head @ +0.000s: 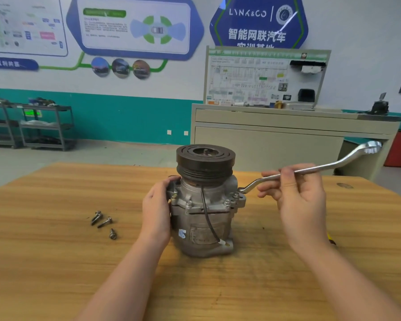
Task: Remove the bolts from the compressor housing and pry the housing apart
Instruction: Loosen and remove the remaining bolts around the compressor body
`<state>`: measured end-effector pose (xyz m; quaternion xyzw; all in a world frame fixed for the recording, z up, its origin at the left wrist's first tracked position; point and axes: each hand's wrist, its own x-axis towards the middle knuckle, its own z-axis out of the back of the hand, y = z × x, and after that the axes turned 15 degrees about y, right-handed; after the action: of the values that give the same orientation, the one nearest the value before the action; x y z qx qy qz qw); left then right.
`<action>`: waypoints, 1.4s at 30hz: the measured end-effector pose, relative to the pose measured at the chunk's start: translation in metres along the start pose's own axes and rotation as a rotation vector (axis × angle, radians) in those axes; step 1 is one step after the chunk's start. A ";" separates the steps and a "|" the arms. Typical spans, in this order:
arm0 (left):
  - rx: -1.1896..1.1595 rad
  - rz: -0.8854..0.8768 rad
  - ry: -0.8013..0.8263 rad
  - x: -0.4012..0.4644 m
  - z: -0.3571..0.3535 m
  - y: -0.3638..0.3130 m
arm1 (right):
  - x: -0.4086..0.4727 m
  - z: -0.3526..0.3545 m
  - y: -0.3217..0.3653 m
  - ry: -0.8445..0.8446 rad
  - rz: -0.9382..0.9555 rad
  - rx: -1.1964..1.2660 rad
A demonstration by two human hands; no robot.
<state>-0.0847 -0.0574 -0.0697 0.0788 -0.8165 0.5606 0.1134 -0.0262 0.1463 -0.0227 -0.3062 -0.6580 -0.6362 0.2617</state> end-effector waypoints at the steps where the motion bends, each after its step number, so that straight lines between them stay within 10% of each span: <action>1: -0.003 -0.013 -0.012 -0.001 -0.001 0.000 | -0.003 -0.002 0.001 0.030 0.045 -0.043; 16: 0.069 -0.078 -0.124 -0.009 -0.004 -0.001 | -0.027 -0.028 -0.020 0.316 0.558 -0.858; 25: 0.097 0.019 -0.086 -0.009 0.000 0.001 | 0.021 -0.026 -0.024 -0.415 -0.146 0.256; 31: 0.065 0.032 -0.087 -0.009 -0.003 -0.001 | 0.059 -0.001 -0.034 -0.174 -0.744 0.654; 35: 0.063 0.015 -0.082 -0.009 -0.003 -0.002 | 0.051 0.009 -0.010 -0.074 -0.487 0.678; 42: 0.048 0.022 -0.070 -0.010 -0.004 -0.003 | 0.005 -0.005 -0.004 0.028 0.006 -0.077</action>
<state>-0.0737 -0.0553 -0.0683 0.0922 -0.8070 0.5782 0.0770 -0.0331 0.1413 -0.0217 -0.3093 -0.6283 -0.6645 0.2607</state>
